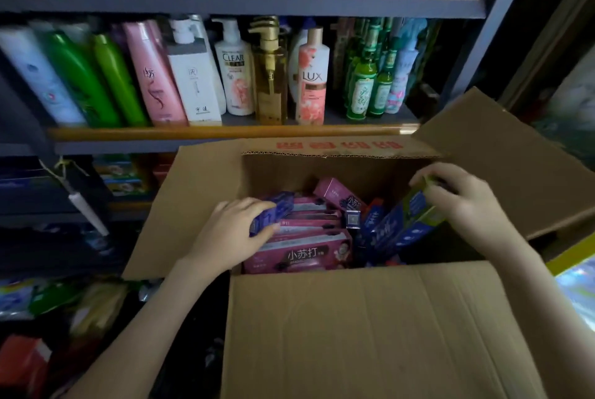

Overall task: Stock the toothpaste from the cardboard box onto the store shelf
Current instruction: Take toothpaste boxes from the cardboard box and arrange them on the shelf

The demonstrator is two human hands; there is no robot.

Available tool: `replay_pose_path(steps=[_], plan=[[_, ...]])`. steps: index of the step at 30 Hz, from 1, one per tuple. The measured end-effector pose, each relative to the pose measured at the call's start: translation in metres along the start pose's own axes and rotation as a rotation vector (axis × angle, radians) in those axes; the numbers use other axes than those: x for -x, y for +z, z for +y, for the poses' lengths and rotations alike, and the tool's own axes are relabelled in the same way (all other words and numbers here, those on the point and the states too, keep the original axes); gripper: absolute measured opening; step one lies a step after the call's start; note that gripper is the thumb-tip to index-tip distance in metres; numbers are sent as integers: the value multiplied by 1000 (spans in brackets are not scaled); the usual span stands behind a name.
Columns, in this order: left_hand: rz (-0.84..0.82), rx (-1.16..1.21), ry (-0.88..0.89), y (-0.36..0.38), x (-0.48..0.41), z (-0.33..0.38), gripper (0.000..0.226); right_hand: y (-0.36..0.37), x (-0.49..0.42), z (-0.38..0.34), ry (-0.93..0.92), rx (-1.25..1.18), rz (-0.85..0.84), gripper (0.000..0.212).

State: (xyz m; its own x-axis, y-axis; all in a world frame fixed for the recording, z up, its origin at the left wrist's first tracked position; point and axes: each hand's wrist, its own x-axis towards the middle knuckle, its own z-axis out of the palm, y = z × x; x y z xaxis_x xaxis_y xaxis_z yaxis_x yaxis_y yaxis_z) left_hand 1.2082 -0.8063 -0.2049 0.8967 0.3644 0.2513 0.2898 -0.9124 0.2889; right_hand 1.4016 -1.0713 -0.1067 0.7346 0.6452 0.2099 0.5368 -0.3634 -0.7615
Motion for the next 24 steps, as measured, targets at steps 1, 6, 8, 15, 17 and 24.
replay_pose_path(steps=[1,6,8,15,17,24], plan=[[37,65,0,-1,-1,1,59,-9,4,-7,-24,-86,12,30],[-9,722,-321,-18,-3,26,49,-3,8,-20,-130,-555,-94,33],[-140,1134,-534,-28,-4,37,61,17,5,-23,-124,-686,-107,33],[204,1256,-758,-62,13,-2,38,81,-14,-29,31,-959,-335,49],[312,1287,-787,-69,21,-19,33,107,-23,-30,119,-850,-332,42],[425,1291,-792,-80,52,-66,43,179,-46,-43,150,-292,-519,39]])
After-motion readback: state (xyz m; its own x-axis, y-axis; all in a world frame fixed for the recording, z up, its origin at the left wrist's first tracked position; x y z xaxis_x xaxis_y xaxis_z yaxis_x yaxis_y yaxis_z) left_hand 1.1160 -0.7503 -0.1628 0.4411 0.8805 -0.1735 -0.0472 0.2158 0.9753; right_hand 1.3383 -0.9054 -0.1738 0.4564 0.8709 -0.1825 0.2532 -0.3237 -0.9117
